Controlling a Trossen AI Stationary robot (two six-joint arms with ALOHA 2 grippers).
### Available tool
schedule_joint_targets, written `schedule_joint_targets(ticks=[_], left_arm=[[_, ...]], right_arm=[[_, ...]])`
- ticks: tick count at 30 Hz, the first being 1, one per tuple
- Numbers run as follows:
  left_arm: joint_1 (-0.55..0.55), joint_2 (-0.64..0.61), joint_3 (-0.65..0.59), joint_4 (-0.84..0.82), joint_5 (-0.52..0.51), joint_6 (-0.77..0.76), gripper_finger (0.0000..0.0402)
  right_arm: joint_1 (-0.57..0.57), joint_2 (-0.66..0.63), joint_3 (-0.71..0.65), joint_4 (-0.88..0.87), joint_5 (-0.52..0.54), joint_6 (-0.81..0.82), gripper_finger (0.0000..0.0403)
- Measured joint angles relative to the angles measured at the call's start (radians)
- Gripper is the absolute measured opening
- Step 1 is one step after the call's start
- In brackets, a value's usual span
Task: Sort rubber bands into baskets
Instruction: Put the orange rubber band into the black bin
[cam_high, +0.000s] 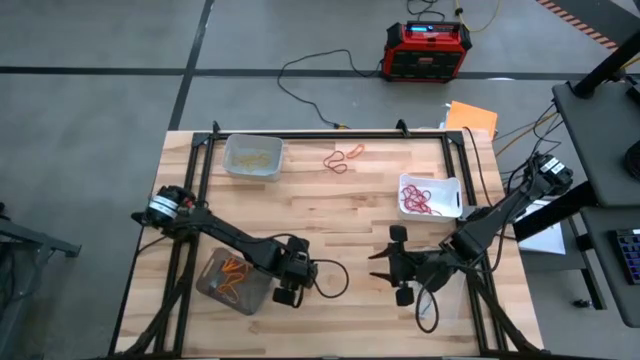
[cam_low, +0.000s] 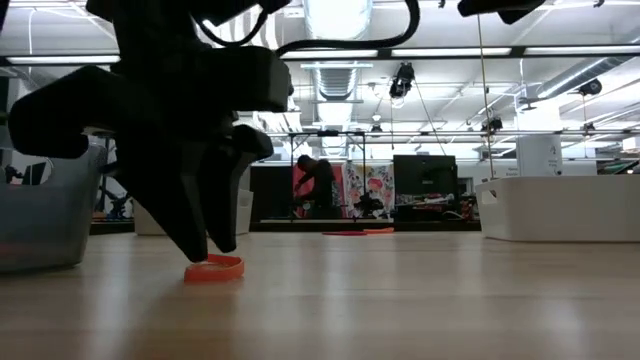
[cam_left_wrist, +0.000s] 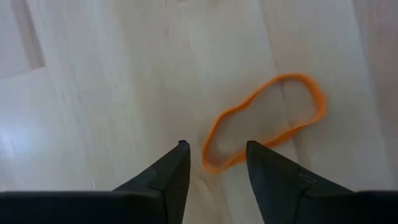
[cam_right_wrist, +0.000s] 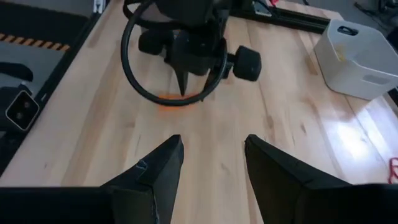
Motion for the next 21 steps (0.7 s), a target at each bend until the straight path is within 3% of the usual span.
schedule_joint_targets(ticks=[8, 15, 21], left_arm=[[0.002, 0.031, 0.003, 0.022, 0.007, 0.000, 0.0097], [0.002, 0.033, 0.002, 0.036, 0.006, 0.000, 0.0008], [0.000, 0.035, 0.025, 0.029, -0.010, 0.000, 0.0001]], right_arm=[[0.000, 0.006, 0.000, 0.072, 0.000, -0.036, 0.0169], [0.000, 0.014, 0.000, 0.104, 0.000, -0.035, 0.0169], [0.000, 0.046, 0.000, 0.138, 0.000, -0.035, 0.0169]])
